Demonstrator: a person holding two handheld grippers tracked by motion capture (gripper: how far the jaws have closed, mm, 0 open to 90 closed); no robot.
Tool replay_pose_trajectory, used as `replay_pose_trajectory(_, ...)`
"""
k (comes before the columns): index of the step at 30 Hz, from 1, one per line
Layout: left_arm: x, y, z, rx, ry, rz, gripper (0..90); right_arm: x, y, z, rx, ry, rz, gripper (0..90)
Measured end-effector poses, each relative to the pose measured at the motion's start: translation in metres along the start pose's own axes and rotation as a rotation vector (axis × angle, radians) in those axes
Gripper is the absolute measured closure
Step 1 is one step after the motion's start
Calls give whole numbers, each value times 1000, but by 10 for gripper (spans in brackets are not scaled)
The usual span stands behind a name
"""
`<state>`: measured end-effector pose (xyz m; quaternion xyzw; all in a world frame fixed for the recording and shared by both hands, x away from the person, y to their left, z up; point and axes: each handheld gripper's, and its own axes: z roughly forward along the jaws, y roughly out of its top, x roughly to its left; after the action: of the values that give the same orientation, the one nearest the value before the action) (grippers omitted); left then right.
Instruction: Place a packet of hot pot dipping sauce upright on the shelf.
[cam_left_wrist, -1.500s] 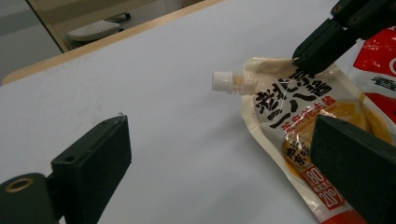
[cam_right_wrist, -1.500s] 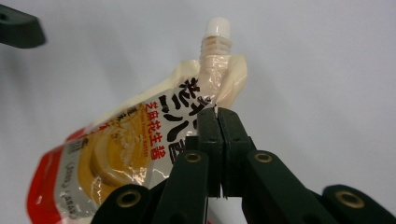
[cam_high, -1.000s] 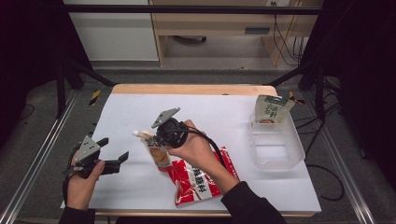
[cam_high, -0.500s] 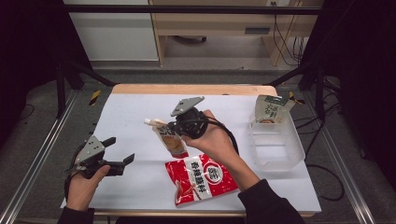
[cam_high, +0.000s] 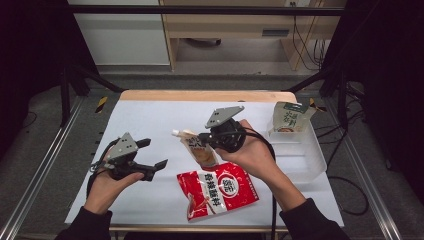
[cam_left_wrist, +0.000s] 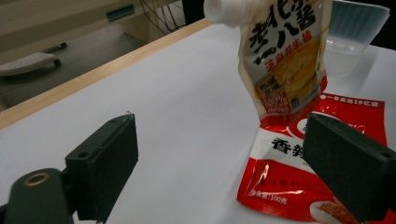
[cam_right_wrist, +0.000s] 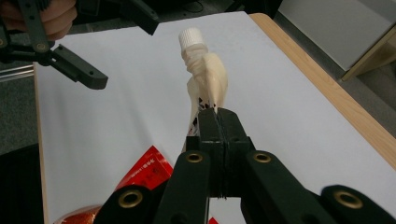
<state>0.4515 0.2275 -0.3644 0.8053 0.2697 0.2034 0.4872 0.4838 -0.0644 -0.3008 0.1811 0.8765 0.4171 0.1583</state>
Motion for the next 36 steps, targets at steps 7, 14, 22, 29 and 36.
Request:
replay_pose_trajectory(7,-9,21,13,19,-43,59,150,4,-6,-6,-7,11,-13,900)
replay_pose_trajectory(14,-15,35,21,30,-68,93,196,7,-9,-4,-25,21,-13,900)
replay_pose_trajectory(22,-16,39,28,33,-96,110,264,13,-6,-4,-37,36,-24,900)
replay_pose_trajectory(29,-12,40,34,30,-114,112,389,17,-6,-4,-44,46,-28,900)
replay_pose_trajectory(36,-7,39,34,37,-158,81,608,18,-9,-1,-53,50,-18,900)
